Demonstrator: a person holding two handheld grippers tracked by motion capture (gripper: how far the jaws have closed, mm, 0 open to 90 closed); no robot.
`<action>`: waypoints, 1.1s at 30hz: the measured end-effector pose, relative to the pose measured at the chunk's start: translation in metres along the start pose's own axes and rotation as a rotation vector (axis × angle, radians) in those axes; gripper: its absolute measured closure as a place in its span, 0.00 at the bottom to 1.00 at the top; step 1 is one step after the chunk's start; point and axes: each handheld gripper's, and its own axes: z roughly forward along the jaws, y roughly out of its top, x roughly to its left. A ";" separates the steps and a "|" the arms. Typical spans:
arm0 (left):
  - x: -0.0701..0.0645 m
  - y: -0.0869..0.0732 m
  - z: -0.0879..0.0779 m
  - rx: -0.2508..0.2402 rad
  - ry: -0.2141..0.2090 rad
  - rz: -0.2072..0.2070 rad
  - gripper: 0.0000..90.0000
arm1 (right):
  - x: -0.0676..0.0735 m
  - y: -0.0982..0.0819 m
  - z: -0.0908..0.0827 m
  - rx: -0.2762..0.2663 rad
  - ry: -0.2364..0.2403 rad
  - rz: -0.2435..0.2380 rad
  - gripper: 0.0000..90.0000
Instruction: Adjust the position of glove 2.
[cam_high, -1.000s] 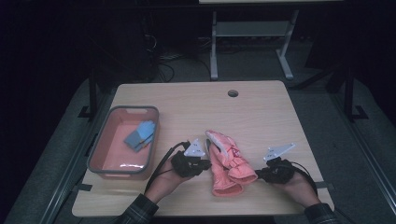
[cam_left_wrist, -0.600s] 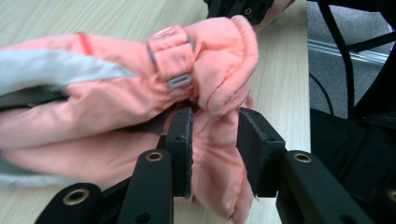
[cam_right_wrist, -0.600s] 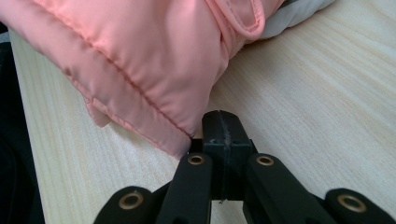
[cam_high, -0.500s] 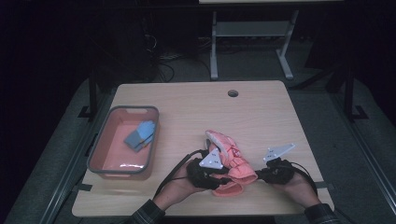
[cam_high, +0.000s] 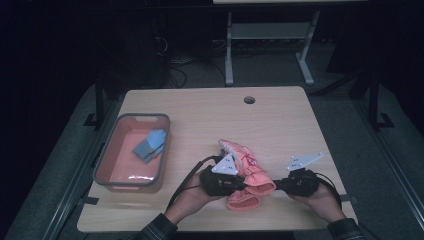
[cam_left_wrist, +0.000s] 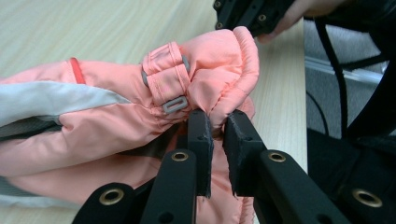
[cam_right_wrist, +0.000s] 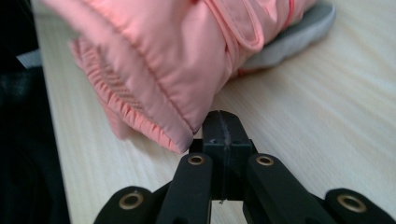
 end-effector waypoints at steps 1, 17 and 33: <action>0.001 0.000 -0.003 -0.004 -0.001 -0.004 0.90 | 0.002 0.001 -0.002 -0.014 0.003 -0.001 1.00; 0.008 -0.032 -0.023 0.023 -0.017 -0.068 0.90 | 0.022 0.017 0.004 -0.060 0.063 -0.064 1.00; 0.028 -0.051 -0.035 0.060 0.079 -0.140 0.97 | 0.007 0.010 0.022 0.025 -0.003 -0.033 1.00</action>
